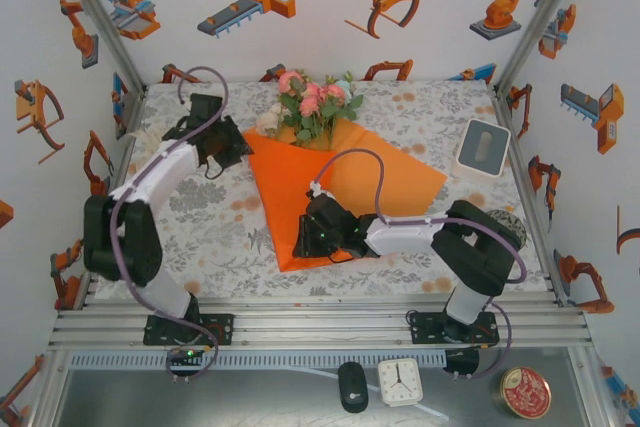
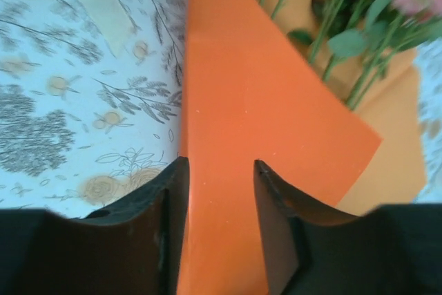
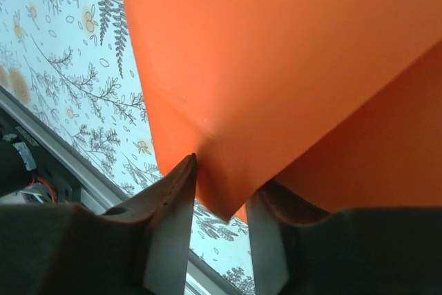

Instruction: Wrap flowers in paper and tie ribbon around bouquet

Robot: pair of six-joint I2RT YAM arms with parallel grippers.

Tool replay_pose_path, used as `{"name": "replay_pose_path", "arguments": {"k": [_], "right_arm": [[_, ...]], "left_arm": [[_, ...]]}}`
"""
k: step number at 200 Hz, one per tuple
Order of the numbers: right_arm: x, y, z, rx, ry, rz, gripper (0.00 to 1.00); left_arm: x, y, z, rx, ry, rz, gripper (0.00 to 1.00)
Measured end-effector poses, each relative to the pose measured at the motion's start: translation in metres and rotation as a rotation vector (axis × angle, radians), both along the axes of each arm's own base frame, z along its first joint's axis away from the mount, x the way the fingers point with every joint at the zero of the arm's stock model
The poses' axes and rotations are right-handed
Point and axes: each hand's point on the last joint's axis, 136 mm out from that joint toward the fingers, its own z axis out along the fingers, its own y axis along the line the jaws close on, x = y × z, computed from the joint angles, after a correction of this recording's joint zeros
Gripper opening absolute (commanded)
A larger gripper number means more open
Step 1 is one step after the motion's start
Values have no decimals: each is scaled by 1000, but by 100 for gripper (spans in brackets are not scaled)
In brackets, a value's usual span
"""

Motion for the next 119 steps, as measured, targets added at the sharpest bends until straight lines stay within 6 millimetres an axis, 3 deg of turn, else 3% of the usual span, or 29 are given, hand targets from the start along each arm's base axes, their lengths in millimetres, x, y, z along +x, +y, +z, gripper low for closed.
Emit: {"name": "replay_pose_path", "arguments": {"k": [19,39,79,101,119], "right_arm": [[1,-1,9,9,-16,-4,49],[2,-6,23,14,-36,-12,52],[-1,-29,75,40,-112,-44,54],[-1,-45,112,67,-187,-79,46],[2,-41,134,93,-231,-65,44]], "left_arm": [[2,-20,-43,5,99,-57,34],[2,-31,-64,10,144,-93,30],[17,-45,-67,-4,133,-141,28],[16,-49,-67,4,129,-160,28],[15,-53,-68,10,130,-178,29]]}}
